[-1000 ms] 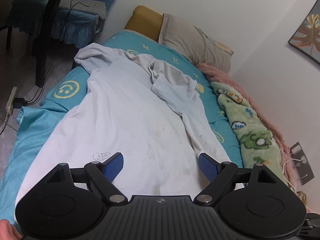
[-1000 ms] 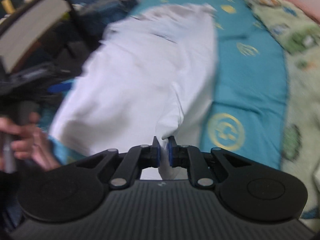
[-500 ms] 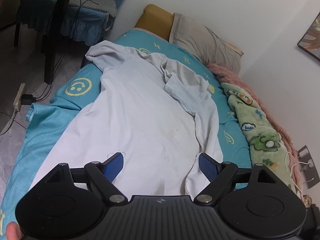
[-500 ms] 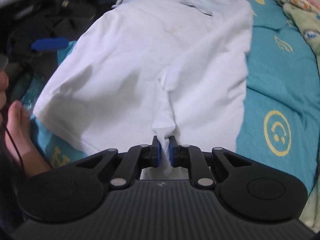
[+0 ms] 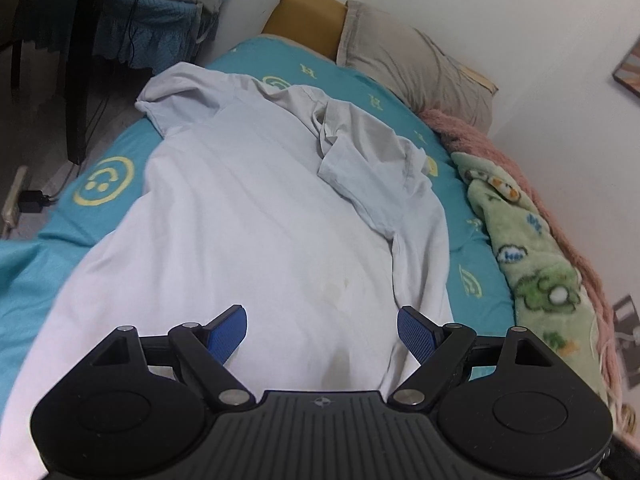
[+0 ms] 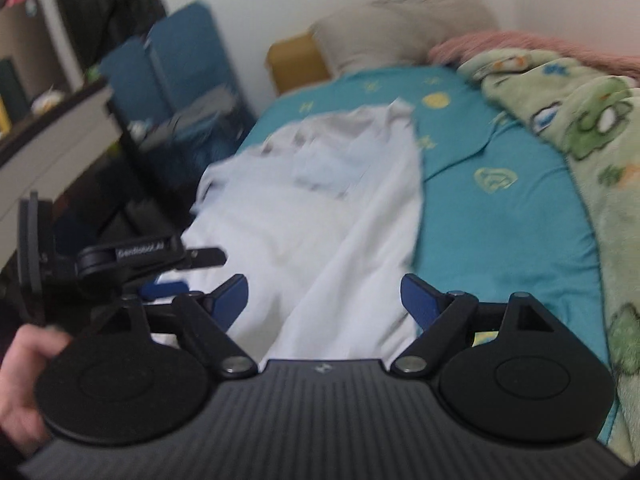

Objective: Fold clothes

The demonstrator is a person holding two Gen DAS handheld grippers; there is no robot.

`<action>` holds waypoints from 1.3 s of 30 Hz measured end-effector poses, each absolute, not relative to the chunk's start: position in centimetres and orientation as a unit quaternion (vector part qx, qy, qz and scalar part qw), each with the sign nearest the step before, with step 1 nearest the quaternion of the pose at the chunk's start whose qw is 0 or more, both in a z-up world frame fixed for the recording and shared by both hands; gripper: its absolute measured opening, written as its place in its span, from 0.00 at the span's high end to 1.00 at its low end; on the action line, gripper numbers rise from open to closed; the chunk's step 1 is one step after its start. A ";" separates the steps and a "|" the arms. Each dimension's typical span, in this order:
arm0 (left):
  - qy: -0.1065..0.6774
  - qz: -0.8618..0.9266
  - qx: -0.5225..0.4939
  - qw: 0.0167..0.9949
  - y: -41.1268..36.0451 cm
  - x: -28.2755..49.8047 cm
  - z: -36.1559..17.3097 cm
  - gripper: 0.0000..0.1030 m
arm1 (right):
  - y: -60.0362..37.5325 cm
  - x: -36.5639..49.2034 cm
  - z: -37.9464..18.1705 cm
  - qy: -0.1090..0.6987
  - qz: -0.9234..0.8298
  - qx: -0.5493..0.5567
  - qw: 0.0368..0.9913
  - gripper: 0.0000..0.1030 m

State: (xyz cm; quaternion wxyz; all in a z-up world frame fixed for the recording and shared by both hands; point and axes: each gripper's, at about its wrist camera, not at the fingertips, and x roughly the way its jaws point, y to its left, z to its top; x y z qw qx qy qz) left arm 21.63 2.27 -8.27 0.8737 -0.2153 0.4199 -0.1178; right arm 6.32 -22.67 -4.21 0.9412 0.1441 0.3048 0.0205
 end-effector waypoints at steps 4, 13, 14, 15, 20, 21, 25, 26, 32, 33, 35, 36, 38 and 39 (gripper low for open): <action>0.422 -0.111 -0.231 0.870 0.0 27.7 -9.8 0.18 | -25.4 7.8 -7.1 0.293 -0.040 0.153 0.943 0.18; 0.418 -0.091 -0.242 0.871 -5.2 39.8 -14.1 0.25 | -28.4 10.8 -11.5 0.307 -0.060 0.223 0.923 0.18; 0.414 -0.087 -0.243 0.873 -5.4 40.6 -14.5 0.27 | -28.6 10.9 -11.8 0.309 -0.060 0.228 0.921 0.18; 0.405 -0.087 -0.244 0.877 -5.6 41.2 -14.7 0.27 | -28.8 11.0 -12.0 0.311 -0.060 0.235 0.919 0.18; 0.400 -0.090 -0.215 0.886 -6.8 44.0 -15.0 0.79 | -29.0 11.2 -12.9 0.318 -0.055 0.256 0.911 0.18; 0.402 -0.094 -0.198 0.889 -7.0 44.6 -14.7 0.93 | -28.9 11.2 -13.0 0.319 -0.054 0.255 0.911 0.18; 0.360 -0.087 -0.107 0.923 -8.2 46.0 -11.7 0.96 | -28.8 11.3 -13.2 0.319 -0.053 0.255 0.911 0.18; 0.344 -0.074 -0.085 0.932 -8.6 46.2 -10.8 0.96 | -28.8 11.3 -13.2 0.319 -0.055 0.255 0.911 0.18; 0.351 -0.010 -0.033 0.936 -9.1 47.3 -10.7 0.85 | -29.0 11.2 -13.2 0.316 -0.060 0.250 0.913 0.18; 0.360 -0.015 -0.052 0.932 -8.5 46.8 -10.9 0.72 | -29.0 11.2 -13.1 0.315 -0.059 0.248 0.914 0.18; 0.381 -0.039 -0.079 0.921 -7.2 44.7 -11.2 0.51 | -28.9 11.3 -13.0 0.314 -0.058 0.245 0.915 0.18; 0.393 -0.054 -0.090 0.914 -6.4 43.3 -11.1 0.49 | -29.0 11.3 -13.0 0.314 -0.056 0.245 0.915 0.18; 0.415 -0.091 -0.119 0.897 -4.7 39.2 -11.0 0.47 | -28.9 11.3 -12.9 0.313 -0.052 0.245 0.916 0.18; 0.427 -0.108 -0.133 0.888 -4.0 37.1 -10.8 0.44 | -28.9 11.3 -12.7 0.312 -0.049 0.244 0.917 0.18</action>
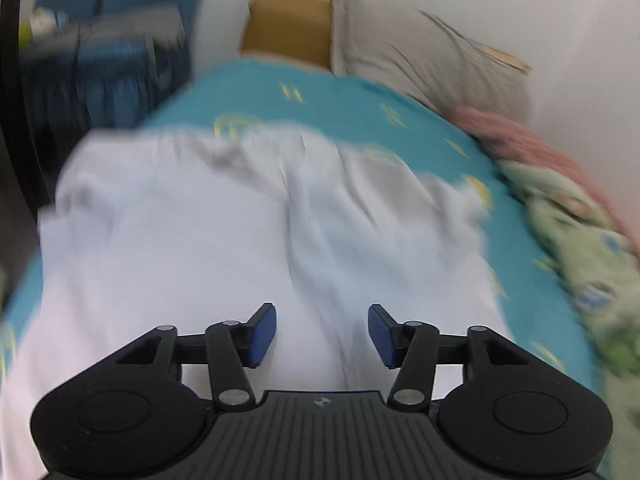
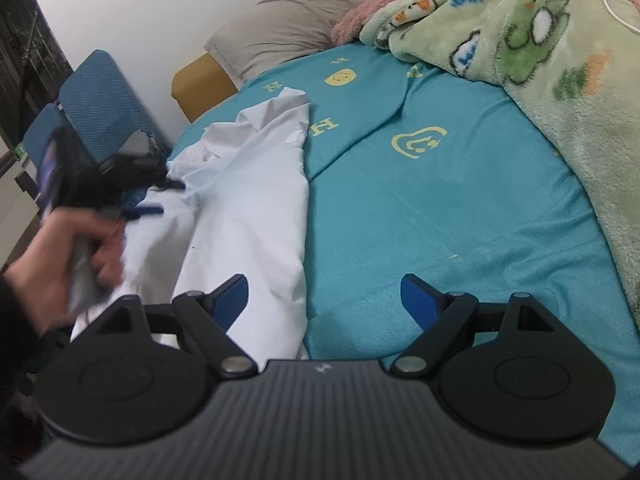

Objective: Fold clothes

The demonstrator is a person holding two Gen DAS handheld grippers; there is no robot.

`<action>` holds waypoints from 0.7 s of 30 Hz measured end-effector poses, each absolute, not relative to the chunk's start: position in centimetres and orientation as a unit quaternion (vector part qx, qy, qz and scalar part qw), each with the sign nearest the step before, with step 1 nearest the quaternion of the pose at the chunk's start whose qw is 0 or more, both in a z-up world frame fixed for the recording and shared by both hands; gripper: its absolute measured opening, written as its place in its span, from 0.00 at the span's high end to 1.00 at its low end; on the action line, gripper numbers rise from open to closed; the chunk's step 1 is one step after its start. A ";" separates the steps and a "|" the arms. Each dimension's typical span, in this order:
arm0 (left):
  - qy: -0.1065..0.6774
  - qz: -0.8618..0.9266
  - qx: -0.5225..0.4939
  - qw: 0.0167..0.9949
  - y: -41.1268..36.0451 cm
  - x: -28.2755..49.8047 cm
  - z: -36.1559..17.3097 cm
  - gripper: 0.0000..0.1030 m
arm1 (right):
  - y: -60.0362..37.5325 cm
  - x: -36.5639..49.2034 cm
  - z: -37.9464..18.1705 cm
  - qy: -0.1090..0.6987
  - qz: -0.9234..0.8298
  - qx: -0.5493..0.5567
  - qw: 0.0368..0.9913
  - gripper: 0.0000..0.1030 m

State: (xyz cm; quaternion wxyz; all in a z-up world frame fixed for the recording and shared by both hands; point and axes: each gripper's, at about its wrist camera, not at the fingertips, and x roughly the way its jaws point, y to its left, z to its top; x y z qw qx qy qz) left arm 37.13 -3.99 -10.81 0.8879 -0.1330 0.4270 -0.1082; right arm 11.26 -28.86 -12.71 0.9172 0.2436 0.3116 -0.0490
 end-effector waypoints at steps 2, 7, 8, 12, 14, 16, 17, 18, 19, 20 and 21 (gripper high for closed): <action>0.450 -0.130 -0.143 0.872 -2.8 32.0 -10.4 0.42 | -28.7 11.1 -12.3 0.308 -0.044 0.241 0.919 0.18; 0.506 -0.150 -0.163 0.834 -0.6 19.7 -11.0 0.38 | -28.1 9.8 -11.0 0.295 -0.033 0.236 0.925 0.18; 0.517 -0.151 -0.166 0.826 -0.2 17.4 -11.3 0.38 | -27.9 9.4 -10.7 0.294 -0.032 0.231 0.927 0.18; 0.532 -0.152 -0.176 0.814 0.9 12.2 -12.8 0.39 | -26.9 7.8 -9.6 0.296 -0.027 0.211 0.931 0.18; 0.530 -0.160 -0.174 0.814 1.0 11.5 -12.8 0.39 | -26.4 6.8 -9.2 0.304 -0.029 0.205 0.930 0.18; 0.532 -0.169 -0.179 0.810 1.1 11.2 -12.9 0.42 | -25.9 5.7 -8.8 0.314 -0.030 0.200 0.928 0.18; 0.534 -0.175 -0.181 0.807 1.1 11.0 -13.0 0.43 | -25.6 5.1 -8.6 0.318 -0.030 0.198 0.927 0.18; 0.537 -0.184 -0.181 0.803 0.9 10.8 -13.2 0.46 | -25.3 4.5 -8.4 0.321 -0.027 0.199 0.926 0.18; 0.539 -0.191 -0.177 0.801 0.7 10.7 -13.3 0.53 | -25.0 3.9 -8.3 0.323 -0.024 0.201 0.925 0.18; 0.538 -0.195 -0.170 0.802 0.4 10.5 -13.3 0.58 | -24.7 3.4 -8.2 0.325 -0.021 0.202 0.924 0.18; 0.538 -0.199 -0.164 0.803 0.2 10.3 -13.4 0.73 | -24.4 3.0 -8.1 0.326 -0.019 0.198 0.924 0.18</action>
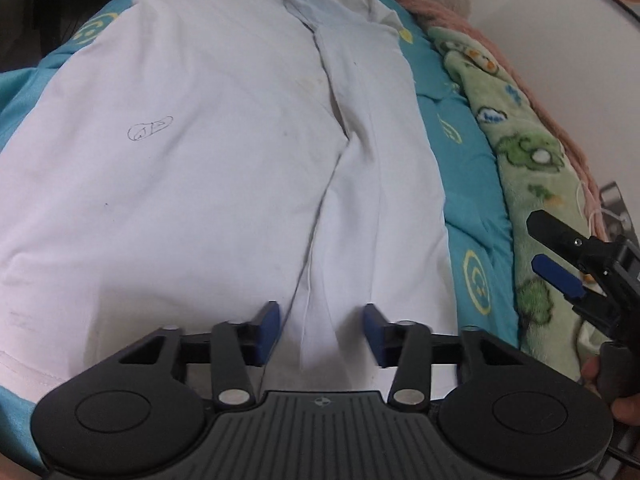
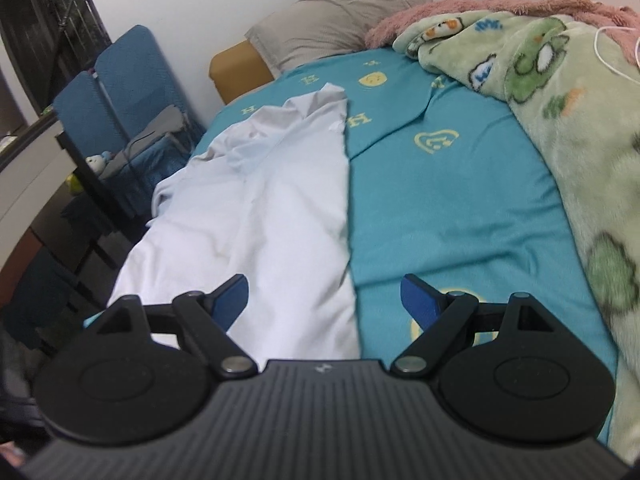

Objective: Fold clothes

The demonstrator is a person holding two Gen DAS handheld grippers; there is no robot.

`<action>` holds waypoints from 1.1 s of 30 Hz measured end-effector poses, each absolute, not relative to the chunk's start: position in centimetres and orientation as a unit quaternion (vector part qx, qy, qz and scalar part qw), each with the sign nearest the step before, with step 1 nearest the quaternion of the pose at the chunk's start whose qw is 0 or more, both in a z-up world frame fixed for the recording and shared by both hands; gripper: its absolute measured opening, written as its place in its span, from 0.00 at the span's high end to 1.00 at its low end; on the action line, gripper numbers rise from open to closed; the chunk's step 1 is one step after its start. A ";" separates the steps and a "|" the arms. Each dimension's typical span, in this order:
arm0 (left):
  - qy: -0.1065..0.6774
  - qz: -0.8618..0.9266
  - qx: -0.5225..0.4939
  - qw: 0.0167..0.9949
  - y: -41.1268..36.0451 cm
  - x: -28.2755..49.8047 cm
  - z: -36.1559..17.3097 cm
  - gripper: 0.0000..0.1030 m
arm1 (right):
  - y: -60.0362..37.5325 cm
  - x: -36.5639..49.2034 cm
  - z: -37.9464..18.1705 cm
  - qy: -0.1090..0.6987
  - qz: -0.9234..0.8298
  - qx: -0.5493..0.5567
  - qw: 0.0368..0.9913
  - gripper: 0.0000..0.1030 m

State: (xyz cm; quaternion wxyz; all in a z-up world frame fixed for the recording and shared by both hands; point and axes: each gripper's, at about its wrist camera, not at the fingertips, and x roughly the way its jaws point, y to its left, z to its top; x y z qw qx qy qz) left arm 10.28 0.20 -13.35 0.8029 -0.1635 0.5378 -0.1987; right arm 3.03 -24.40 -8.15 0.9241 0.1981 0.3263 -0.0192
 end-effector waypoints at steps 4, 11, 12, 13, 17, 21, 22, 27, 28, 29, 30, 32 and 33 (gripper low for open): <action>0.534 -0.225 -0.175 0.796 0.0 9.1 -12.7 0.98 | -23.1 2.3 -7.8 0.321 -0.018 0.171 0.931 0.18; 0.506 -0.200 -0.155 0.825 0.5 6.1 -10.2 0.98 | -22.7 2.0 -6.9 0.289 -0.025 0.148 0.946 0.18; 0.517 -0.192 -0.139 0.822 0.4 5.9 -10.9 0.98 | -22.7 2.1 -6.9 0.288 -0.025 0.144 0.946 0.18; 0.527 -0.183 -0.125 0.821 0.1 5.9 -11.6 0.97 | -22.7 2.2 -6.9 0.288 -0.024 0.143 0.946 0.18; 0.518 -0.168 -0.091 0.834 -0.4 5.9 -11.2 0.84 | -22.6 2.2 -6.7 0.284 -0.019 0.141 0.948 0.18; 0.467 -0.160 -0.051 0.868 -1.1 5.2 -8.9 0.37 | -22.4 1.9 -6.1 0.269 -0.019 0.134 0.954 0.18; 0.453 -0.158 -0.044 0.876 -1.2 5.0 -8.3 0.29 | -22.5 1.9 -5.9 0.265 -0.018 0.137 0.954 0.18; 0.373 -0.133 -0.045 0.917 -1.3 4.6 -5.3 0.12 | -22.2 1.3 -4.8 0.241 -0.008 0.137 0.961 0.18; 0.359 -0.127 -0.044 0.924 -1.2 4.4 -4.8 0.07 | -22.1 1.1 -4.6 0.236 -0.007 0.135 0.962 0.18; 0.345 -0.121 -0.044 0.930 -1.0 4.2 -4.3 0.05 | -22.1 1.0 -4.4 0.230 -0.006 0.133 0.964 0.18; 0.331 -0.114 -0.044 0.936 -0.8 4.0 -3.8 0.01 | -22.1 0.8 -4.2 0.225 -0.006 0.132 0.965 0.18; 0.311 -0.105 -0.039 0.944 -0.8 3.6 -3.1 0.00 | -22.1 0.6 -3.8 0.215 -0.006 0.128 0.968 0.18; 0.304 -0.102 -0.035 0.946 -0.9 3.4 -2.8 0.00 | -22.1 0.4 -3.6 0.210 -0.006 0.127 0.969 0.18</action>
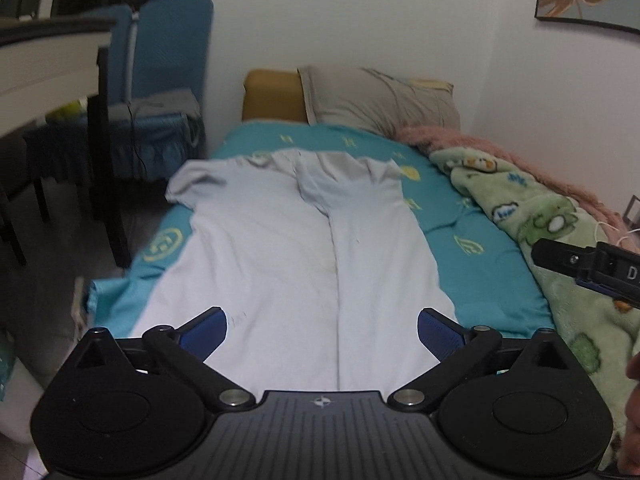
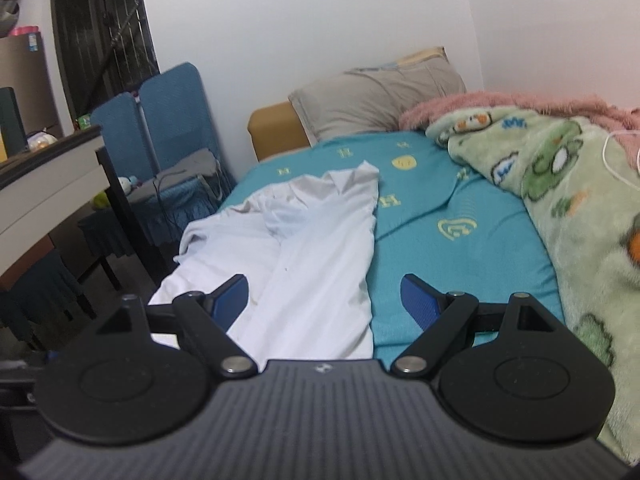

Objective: Fold clothes

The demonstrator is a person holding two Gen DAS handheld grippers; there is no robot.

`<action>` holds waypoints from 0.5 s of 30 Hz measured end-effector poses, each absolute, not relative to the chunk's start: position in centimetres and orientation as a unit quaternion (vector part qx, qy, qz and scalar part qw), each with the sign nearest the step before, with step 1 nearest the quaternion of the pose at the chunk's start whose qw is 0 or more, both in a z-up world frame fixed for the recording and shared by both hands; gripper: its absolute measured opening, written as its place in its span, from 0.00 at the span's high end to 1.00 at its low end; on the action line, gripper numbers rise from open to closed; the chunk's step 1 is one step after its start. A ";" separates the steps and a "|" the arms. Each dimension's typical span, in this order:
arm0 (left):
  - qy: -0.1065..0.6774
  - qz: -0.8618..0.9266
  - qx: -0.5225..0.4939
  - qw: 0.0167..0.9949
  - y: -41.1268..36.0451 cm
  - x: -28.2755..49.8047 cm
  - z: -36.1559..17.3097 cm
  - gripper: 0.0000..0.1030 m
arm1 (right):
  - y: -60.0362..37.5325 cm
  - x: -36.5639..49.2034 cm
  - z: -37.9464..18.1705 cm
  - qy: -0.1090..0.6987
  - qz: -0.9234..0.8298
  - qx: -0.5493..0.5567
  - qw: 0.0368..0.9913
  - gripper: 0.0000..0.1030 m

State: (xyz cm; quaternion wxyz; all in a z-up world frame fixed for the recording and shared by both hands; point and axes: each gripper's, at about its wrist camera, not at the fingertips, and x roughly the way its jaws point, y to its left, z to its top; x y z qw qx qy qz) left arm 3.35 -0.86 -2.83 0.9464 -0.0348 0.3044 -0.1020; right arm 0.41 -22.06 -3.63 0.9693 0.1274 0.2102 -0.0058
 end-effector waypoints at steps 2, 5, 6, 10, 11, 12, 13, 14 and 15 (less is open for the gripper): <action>0.295 -0.098 -0.031 0.950 -1.0 3.0 -2.5 0.00 | -22.1 0.1 -3.2 0.201 -0.004 0.126 0.971 0.18; 0.286 -0.095 -0.034 0.953 -0.9 2.9 -2.2 0.00 | -22.0 -0.4 -2.6 0.190 0.002 0.121 0.974 0.18; 0.283 -0.095 -0.035 0.954 -0.9 2.9 -2.1 0.00 | -21.9 -0.6 -2.5 0.186 0.003 0.119 0.975 0.18; 0.277 -0.090 -0.038 0.956 -0.8 3.1 -2.0 0.00 | -21.6 -1.1 -2.1 0.172 0.000 0.107 0.979 0.18; 0.276 -0.090 -0.038 0.956 -0.7 3.0 -2.1 0.00 | -21.7 -1.1 -2.0 0.169 0.000 0.107 0.980 0.18; 0.276 -0.090 -0.037 0.956 -0.7 3.0 -2.2 0.00 | -21.7 -1.1 -2.0 0.167 0.000 0.108 0.980 0.18; 0.277 -0.088 -0.034 0.956 -0.7 3.0 -2.3 0.00 | -21.8 -1.1 -1.9 0.165 -0.001 0.110 0.980 0.18; 0.278 -0.086 -0.031 0.956 -0.7 3.0 -2.3 0.00 | -21.9 -1.1 -1.9 0.162 -0.001 0.111 0.981 0.18; 0.279 -0.084 -0.029 0.956 -0.8 3.2 -2.2 0.00 | -22.0 -1.2 -1.9 0.160 -0.001 0.112 0.981 0.18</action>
